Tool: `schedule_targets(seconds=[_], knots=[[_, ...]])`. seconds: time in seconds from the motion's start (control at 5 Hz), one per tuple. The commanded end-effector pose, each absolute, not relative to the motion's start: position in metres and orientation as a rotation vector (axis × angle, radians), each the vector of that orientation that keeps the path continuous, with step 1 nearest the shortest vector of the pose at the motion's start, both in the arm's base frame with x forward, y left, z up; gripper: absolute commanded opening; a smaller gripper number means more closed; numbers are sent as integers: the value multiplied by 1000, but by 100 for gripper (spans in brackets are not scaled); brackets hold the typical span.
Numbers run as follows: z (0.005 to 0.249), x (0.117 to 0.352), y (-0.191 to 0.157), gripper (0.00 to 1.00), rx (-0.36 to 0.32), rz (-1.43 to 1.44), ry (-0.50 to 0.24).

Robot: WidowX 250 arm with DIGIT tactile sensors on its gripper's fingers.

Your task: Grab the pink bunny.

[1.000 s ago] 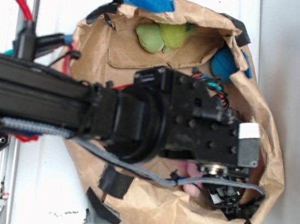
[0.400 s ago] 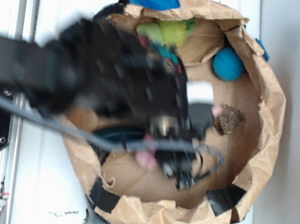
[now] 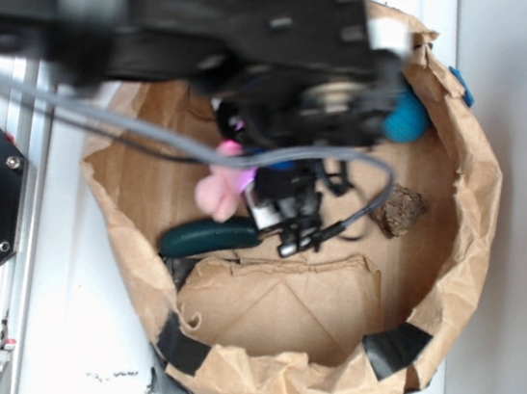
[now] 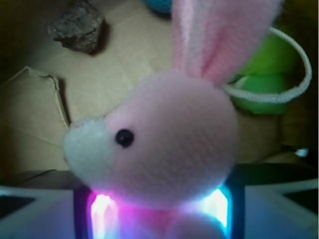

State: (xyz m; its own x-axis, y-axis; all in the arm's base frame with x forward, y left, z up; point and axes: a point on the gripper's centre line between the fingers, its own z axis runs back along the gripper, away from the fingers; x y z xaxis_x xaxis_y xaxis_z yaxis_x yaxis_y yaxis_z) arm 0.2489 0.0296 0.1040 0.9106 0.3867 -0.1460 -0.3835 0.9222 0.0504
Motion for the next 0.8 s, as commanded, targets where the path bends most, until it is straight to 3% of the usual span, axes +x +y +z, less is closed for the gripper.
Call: schedule_targets(seconds=[0.0, 0.4, 0.6], knots=[[141, 259, 3, 0, 149, 210, 45], [165, 245, -12, 0, 124, 114, -104], [165, 249, -10, 0, 118, 123, -127]])
